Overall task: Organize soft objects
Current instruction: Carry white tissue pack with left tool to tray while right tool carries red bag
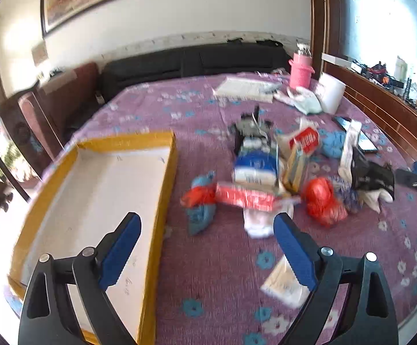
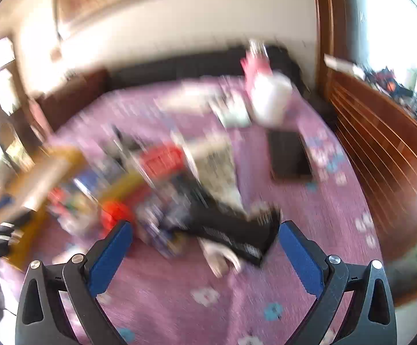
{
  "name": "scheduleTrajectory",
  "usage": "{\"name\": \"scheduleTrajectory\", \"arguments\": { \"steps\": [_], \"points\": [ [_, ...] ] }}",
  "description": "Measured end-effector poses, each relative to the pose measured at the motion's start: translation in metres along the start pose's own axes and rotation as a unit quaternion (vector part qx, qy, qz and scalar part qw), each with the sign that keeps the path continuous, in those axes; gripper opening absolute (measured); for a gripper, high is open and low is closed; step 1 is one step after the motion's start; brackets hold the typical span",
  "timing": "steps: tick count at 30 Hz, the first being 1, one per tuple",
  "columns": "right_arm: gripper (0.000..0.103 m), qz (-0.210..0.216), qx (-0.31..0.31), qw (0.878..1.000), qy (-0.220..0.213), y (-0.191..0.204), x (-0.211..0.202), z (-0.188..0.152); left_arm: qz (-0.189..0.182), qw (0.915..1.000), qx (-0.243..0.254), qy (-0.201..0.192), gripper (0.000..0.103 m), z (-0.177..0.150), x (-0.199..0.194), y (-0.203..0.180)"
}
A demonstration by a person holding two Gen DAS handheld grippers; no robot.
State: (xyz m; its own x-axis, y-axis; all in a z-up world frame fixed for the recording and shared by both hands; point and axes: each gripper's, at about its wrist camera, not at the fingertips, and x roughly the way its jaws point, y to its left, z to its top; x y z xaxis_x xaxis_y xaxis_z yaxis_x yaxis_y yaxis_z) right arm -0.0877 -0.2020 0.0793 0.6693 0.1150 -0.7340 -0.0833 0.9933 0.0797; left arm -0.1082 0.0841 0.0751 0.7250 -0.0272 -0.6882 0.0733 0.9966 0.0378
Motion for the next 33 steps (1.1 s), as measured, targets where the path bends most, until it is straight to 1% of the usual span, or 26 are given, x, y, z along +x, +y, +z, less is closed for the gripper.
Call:
{"name": "scheduleTrajectory", "arguments": {
  "steps": [1, 2, 4, 6, 9, 10, 12, 14, 15, 16, 17, 18, 20, 22, 23, 24, 25, 28, 30, 31, 33],
  "points": [
    [0.098, 0.028, 0.016, 0.999, 0.012, 0.001, 0.009, -0.001, -0.017, 0.9998, 0.005, 0.009, 0.093, -0.006, 0.002, -0.002],
    [0.098, 0.061, 0.035, 0.997, 0.022, 0.001, 0.016, -0.005, -0.034, 0.9992, 0.014, 0.019, 0.093, -0.013, 0.003, -0.004],
    [0.098, 0.105, 0.060, 0.992, 0.046, 0.003, 0.028, -0.010, -0.061, 0.9967, 0.036, 0.040, 0.093, -0.026, 0.010, -0.011],
    [0.096, 0.116, 0.058, 0.990, 0.053, 0.013, 0.032, -0.011, -0.089, 0.9938, 0.047, 0.049, 0.093, -0.033, 0.018, -0.021],
    [0.092, 0.145, 0.048, 0.986, 0.067, 0.037, 0.037, -0.006, -0.117, 0.9894, 0.063, 0.059, 0.093, -0.036, 0.031, -0.034],
    [0.087, 0.145, 0.051, 0.986, 0.068, 0.045, 0.038, -0.003, -0.126, 0.9876, 0.069, 0.063, 0.093, -0.036, 0.036, -0.040],
    [0.082, 0.150, 0.041, 0.984, 0.081, 0.061, 0.042, 0.001, -0.142, 0.9839, 0.077, 0.077, 0.092, -0.038, 0.048, -0.048],
    [0.079, 0.146, 0.021, 0.985, 0.092, 0.076, 0.053, 0.007, -0.158, 0.9797, 0.079, 0.094, 0.083, -0.036, 0.057, -0.056],
    [0.076, 0.141, 0.013, 0.985, 0.098, 0.083, 0.060, 0.009, -0.158, 0.9800, 0.080, 0.091, 0.076, -0.035, 0.057, -0.057],
    [0.073, 0.138, 0.010, 0.985, 0.104, 0.087, 0.065, 0.011, -0.161, 0.9792, 0.080, 0.095, 0.065, -0.034, 0.057, -0.058],
    [0.070, 0.138, 0.011, 0.984, 0.109, 0.089, 0.070, 0.013, -0.160, 0.9795, 0.077, 0.095, 0.045, -0.033, 0.057, -0.058],
    [0.068, 0.137, 0.013, 0.984, 0.115, 0.091, 0.076, 0.014, -0.164, 0.9791, 0.071, 0.097, 0.042, -0.031, 0.056, -0.056],
    [0.061, 0.130, 0.014, 0.983, 0.127, 0.095, 0.087, 0.015, -0.174, 0.9784, 0.045, 0.103, 0.038, -0.030, 0.056, -0.046],
    [0.054, 0.121, 0.012, 0.984, 0.132, 0.097, 0.093, 0.015, -0.178, 0.9786, 0.026, 0.099, 0.036, -0.031, 0.053, -0.036],
    [0.052, 0.116, 0.009, 0.984, 0.134, 0.099, 0.095, 0.015, -0.179, 0.9789, 0.018, 0.097, 0.035, -0.032, 0.052, -0.031],
    [0.046, 0.110, 0.005, 0.985, 0.136, 0.101, 0.098, 0.014, -0.181, 0.9789, 0.007, 0.094, 0.035, -0.034, 0.049, -0.025],
    [0.043, 0.098, -0.001, 0.985, 0.140, 0.103, 0.101, 0.013, -0.182, 0.9789, 0.001, 0.093, 0.034, -0.035, 0.048, -0.022],
    [0.039, 0.089, -0.005, 0.987, 0.136, 0.102, 0.102, 0.009, -0.185, 0.9788, -0.014, 0.087, 0.033, -0.036, 0.041, -0.012],
    [0.038, 0.088, -0.008, 0.987, 0.131, 0.101, 0.097, 0.008, -0.190, 0.9782, -0.028, 0.077, 0.032, -0.036, 0.031, -0.002],
    [0.038, 0.088, -0.009, 0.988, 0.124, 0.101, 0.092, 0.007, -0.191, 0.9784, -0.033, 0.073, 0.032, -0.033, 0.028, 0.000],
    [0.038, 0.088, -0.010, 0.990, 0.110, 0.099, 0.077, 0.008, -0.196, 0.9780, -0.047, 0.053, 0.032, -0.029, 0.009, 0.016]
  ]
}}
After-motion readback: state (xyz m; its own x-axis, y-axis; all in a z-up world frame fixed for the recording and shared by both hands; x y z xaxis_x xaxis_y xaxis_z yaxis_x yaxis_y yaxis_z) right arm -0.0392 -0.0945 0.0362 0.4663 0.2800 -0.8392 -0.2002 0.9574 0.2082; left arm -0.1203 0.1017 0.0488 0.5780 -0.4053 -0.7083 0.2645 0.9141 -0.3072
